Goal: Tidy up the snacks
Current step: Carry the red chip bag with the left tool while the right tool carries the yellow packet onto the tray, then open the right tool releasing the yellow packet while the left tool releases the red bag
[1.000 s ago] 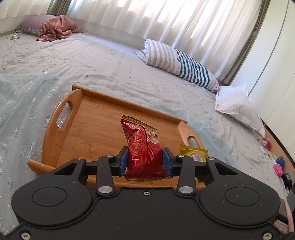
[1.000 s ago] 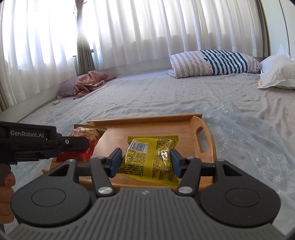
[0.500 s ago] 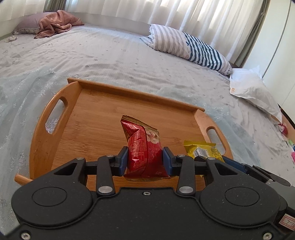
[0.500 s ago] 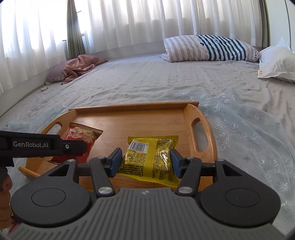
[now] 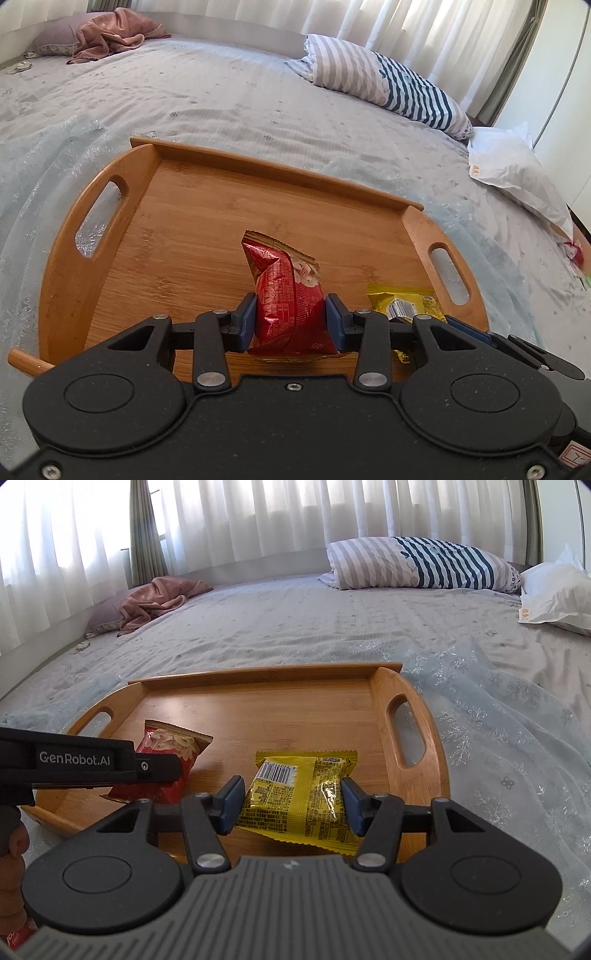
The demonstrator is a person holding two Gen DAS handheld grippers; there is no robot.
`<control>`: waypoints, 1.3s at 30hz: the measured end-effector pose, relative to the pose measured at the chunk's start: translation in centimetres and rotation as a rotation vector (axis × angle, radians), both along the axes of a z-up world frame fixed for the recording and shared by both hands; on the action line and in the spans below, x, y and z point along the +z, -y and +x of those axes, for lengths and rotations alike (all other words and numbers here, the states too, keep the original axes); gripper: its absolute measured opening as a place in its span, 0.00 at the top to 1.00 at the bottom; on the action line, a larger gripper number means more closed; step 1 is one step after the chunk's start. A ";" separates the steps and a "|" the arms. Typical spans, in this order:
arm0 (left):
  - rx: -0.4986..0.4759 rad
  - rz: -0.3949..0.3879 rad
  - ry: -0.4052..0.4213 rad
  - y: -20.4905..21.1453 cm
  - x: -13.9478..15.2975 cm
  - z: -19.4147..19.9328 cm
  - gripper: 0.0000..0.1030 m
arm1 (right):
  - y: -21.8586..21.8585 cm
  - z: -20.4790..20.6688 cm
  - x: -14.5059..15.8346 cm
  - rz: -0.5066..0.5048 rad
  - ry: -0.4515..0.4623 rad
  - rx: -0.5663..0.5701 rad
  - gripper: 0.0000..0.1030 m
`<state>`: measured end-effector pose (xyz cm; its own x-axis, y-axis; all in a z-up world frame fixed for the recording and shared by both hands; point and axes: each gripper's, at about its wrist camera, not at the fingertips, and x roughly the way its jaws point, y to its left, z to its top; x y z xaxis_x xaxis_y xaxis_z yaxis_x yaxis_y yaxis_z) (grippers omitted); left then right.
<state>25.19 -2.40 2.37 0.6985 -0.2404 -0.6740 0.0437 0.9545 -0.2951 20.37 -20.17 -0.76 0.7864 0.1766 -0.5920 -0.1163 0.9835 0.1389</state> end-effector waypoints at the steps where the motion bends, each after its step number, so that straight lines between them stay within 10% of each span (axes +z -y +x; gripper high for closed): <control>1: 0.001 -0.002 -0.001 0.0 -0.1 0.1 0.64 | 0.0 0.0 0.0 0.000 0.000 0.000 0.42; 13: 0.003 -0.005 -0.001 0.0 -0.5 0.2 0.60 | 0.0 0.1 -0.4 0.000 -0.016 0.019 0.38; 24: -0.019 0.109 0.052 0.3 1.7 -2.0 0.14 | 0.4 -1.3 0.7 0.028 0.013 0.030 0.13; 39: -0.045 0.132 0.147 -0.4 4.3 -9.7 0.07 | 1.8 -6.9 2.9 0.034 0.098 0.038 0.05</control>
